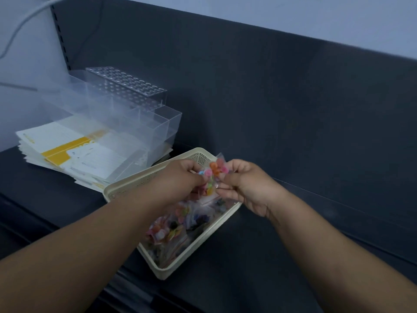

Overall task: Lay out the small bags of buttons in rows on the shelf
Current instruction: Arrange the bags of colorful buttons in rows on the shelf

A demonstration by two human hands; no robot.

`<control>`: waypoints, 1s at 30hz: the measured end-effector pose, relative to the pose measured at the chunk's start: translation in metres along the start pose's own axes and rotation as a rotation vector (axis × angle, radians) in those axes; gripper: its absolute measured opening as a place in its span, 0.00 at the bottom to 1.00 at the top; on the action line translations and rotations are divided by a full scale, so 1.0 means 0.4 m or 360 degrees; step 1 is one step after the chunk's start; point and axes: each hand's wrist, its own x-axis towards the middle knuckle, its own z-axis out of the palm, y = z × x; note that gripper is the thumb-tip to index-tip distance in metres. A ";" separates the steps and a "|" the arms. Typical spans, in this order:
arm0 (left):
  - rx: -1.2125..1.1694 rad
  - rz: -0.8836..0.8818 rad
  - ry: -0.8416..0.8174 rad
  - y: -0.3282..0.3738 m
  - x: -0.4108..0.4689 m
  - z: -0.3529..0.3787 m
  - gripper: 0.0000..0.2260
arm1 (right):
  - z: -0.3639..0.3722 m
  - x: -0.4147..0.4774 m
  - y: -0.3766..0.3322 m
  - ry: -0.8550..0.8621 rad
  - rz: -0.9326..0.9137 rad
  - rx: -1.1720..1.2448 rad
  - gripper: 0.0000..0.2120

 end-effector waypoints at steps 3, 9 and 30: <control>0.0039 0.0036 -0.0072 0.016 -0.005 0.034 0.05 | -0.034 -0.027 0.001 0.0107 0.0001 0.0017 0.06; 0.0152 0.0081 -0.0243 0.043 -0.024 0.139 0.07 | -0.144 -0.113 0.019 0.0247 -0.0005 -0.0091 0.07; 0.0449 -0.0015 -0.0390 0.001 -0.071 0.597 0.04 | -0.653 -0.449 0.309 0.1120 -0.0036 -0.1227 0.11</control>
